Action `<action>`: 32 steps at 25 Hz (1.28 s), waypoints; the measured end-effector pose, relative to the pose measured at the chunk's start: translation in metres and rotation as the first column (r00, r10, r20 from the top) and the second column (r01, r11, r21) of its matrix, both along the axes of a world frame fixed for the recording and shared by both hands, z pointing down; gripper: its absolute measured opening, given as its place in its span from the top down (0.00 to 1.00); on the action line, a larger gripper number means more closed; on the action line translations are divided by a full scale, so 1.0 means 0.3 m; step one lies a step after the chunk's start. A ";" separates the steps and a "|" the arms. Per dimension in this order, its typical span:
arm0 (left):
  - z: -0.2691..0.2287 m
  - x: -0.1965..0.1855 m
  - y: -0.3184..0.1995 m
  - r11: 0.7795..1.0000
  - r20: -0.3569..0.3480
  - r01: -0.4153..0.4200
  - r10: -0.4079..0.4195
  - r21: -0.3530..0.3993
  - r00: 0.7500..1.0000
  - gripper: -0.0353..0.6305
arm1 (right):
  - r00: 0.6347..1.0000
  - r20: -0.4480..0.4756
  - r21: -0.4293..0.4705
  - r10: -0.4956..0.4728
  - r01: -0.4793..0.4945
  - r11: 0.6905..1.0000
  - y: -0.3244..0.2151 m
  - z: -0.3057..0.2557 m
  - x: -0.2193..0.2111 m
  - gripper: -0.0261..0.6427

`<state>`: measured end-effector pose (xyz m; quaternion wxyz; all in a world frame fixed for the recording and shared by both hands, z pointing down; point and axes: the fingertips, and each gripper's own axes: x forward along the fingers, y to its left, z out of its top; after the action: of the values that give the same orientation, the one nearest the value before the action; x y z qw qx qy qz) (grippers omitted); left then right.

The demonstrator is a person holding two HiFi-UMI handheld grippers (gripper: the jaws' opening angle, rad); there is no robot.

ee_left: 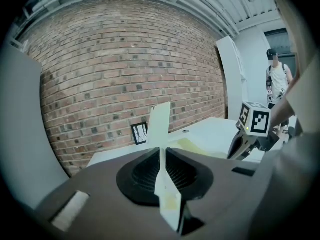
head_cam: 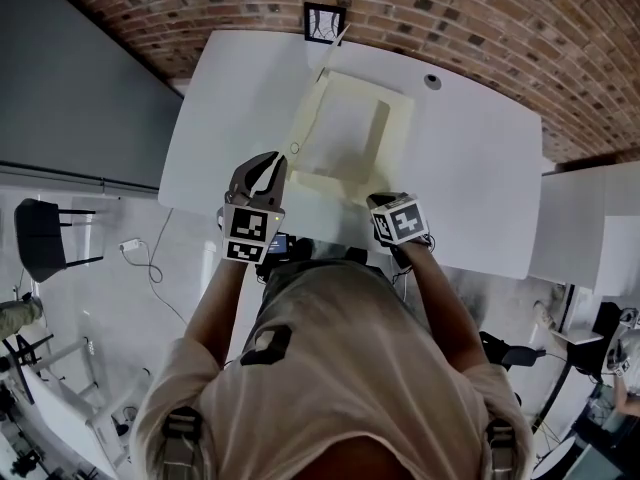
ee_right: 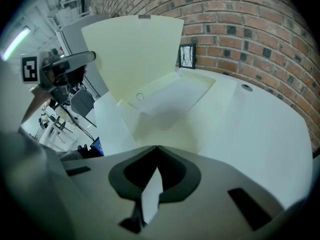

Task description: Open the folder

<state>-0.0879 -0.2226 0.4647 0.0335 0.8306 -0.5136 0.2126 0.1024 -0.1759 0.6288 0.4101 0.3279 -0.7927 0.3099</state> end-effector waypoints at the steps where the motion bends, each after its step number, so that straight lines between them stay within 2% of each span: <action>1: -0.001 -0.010 -0.004 1.000 -0.003 0.009 -0.009 -0.002 1.000 0.90 | 1.000 -0.002 -0.004 -0.001 0.001 1.000 0.001 0.000 0.001 0.95; 16: -0.003 -0.116 -0.020 0.994 -0.043 0.102 -0.104 -0.032 0.994 0.90 | 1.000 -0.010 -0.038 -0.022 0.021 0.999 0.026 0.005 0.032 0.95; 32: 0.007 -0.196 -0.017 0.988 -0.005 0.147 -0.147 -0.050 0.989 0.90 | 1.000 0.018 -0.087 -0.002 0.004 0.996 0.039 0.003 0.054 0.95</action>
<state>-0.1468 -0.2278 0.4667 0.0717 0.7902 -0.5679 0.2188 0.1186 -0.1641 0.6296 0.4175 0.3058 -0.7824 0.3466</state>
